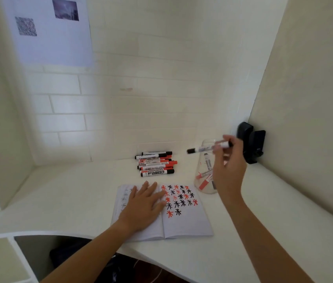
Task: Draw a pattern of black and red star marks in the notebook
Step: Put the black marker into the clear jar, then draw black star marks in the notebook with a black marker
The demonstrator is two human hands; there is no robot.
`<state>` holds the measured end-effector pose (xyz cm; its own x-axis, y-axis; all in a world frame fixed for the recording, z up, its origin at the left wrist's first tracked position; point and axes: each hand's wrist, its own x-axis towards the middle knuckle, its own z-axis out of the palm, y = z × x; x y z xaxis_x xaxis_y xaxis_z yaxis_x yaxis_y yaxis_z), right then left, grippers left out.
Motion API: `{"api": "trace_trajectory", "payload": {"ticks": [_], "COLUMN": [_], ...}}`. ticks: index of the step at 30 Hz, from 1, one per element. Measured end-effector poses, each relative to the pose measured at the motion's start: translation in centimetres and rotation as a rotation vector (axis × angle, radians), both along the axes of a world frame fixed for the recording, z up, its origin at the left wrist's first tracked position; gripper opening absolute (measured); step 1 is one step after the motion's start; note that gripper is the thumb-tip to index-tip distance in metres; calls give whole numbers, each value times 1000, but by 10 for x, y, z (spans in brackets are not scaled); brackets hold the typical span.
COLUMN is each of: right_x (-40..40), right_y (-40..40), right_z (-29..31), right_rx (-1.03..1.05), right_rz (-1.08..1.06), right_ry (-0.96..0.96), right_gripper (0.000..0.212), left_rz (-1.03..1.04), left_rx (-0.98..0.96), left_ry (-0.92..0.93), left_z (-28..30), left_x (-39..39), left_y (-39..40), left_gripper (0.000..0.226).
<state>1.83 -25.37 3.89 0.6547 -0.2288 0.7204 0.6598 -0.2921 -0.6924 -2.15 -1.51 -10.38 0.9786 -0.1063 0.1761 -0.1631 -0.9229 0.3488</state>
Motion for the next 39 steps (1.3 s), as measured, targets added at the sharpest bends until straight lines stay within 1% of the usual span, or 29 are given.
{"api": "trace_trajectory", "payload": {"ticks": [2,4,6,9,11,12,14,16,20,22,23,26,28,30,32,34,36,39], "right_x": [15,34,51,69,72,72,71,71,72,75,76,72,65,59,59,67,82,102], "right_y": [-11,-22,-28,-29,-27,-25,-22,-21,-22,-22,-21,-13,2,22,43,60,74,89], "right_z": [19,29,31,18,8,6,7,8,4,-3,-8,-18,-20,-24,-35,-47,-61,-79], "right_rx": [-84,-184,-320,-637,-847,-913,-982,-1029,-1034,-1002,-976,-871,-860,-894,-942,-1016,-1100,-1170], "right_rz": [-138,-222,-247,-236,-304,-341,-367,-349,-336,-367,-394,-473,-366,-178,-39,37,84,93], "right_ry": [-117,-129,-11,194,225,234,274,312,308,238,165,-176,-313,-342,-274,-102,77,239], "right_gripper": [22,24,22,14,22,29,43,51,46,39,34,19,15,13,12,17,24,34], "left_rz": [-2,2,6,3,1,0,-2,-5,-3,3,5,16,25,32,40,44,41,38], "left_rx": [46,69,81,92,92,91,90,86,79,71,61,4,-31,-44,-48,-48,-44,-42], "left_ry": [10,24,33,42,49,50,49,48,43,35,29,8,-4,-14,-19,-26,-28,-30], "left_z": [-1,2,4,5,5,5,5,5,5,5,4,4,4,5,5,5,5,5], "left_x": [1,-1,-2,-2,-2,-3,-3,-3,-4,-4,-4,-3,-2,-2,-2,-1,-1,0], "left_y": [0,0,-1,-1,-1,-1,0,0,0,-1,-1,-1,-1,-2,-3,-3,-3,-3], "left_gripper": [77,77,77,77,77,77,76,75,74,66,60,50,47,46,46,46,47,48]}}
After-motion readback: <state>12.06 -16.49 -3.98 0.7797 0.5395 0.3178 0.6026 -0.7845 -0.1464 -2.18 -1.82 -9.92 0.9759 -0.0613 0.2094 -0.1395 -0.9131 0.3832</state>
